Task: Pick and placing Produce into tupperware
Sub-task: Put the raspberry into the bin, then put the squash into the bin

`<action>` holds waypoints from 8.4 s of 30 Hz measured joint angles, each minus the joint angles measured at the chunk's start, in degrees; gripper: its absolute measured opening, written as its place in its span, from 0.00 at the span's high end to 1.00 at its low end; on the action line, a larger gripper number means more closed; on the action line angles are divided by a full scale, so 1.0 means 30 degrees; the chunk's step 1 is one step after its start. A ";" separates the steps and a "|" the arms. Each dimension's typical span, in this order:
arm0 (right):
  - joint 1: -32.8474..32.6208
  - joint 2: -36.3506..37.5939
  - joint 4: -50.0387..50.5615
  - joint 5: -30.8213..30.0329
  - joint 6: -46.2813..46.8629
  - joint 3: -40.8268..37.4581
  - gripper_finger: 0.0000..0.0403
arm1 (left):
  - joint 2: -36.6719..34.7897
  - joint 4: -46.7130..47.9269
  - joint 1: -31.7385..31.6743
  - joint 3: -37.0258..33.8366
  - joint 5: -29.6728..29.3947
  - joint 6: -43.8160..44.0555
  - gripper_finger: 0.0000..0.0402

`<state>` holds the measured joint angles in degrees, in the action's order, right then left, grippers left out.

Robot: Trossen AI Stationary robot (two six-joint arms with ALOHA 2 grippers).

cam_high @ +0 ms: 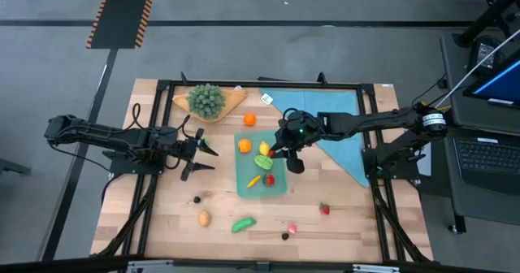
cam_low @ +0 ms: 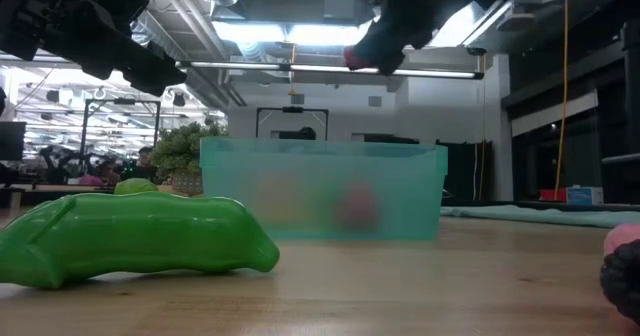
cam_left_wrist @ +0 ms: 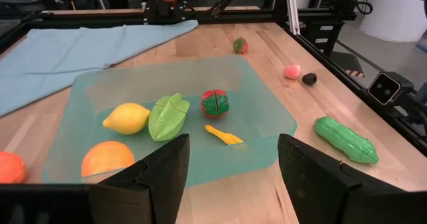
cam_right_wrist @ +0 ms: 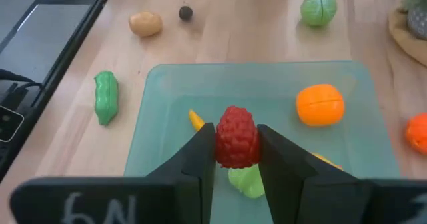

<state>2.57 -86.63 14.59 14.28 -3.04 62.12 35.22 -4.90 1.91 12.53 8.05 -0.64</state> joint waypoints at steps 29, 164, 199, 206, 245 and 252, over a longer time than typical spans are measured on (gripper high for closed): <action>-0.0052 -0.7435 -0.8210 0.1828 0.0478 -0.0463 0.76 | 0.0005 0.0638 -0.0005 0.0000 0.0001 0.0000 0.45; 0.1144 1.0926 -1.4700 0.1631 -0.0014 -1.4727 0.45 | -0.0001 0.0473 0.0117 0.0000 0.0001 0.0554 0.45; 0.1144 1.0899 -1.6331 0.0612 0.0429 -1.6061 0.45 | 0.0028 0.0385 -0.1521 0.0604 -0.2257 0.0328 0.45; 0.1144 1.0899 -1.6333 0.0605 0.0080 -1.6059 0.45 | 0.2422 -0.2496 -0.4235 0.0860 -0.4471 -0.0991 0.45; 0.3271 1.1056 -1.5160 -0.0168 0.1376 -1.6047 0.45 | 1.6530 1.0297 -1.0622 1.6981 0.3361 -0.5020 0.45; 0.3271 1.1052 -1.5102 -0.0168 0.1366 -1.6047 0.45 | 1.6867 1.0751 -1.0636 1.7048 0.1627 -0.5996 0.45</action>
<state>12.38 -53.47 -30.72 13.78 1.06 13.98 85.83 27.35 -30.00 63.68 12.93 -18.63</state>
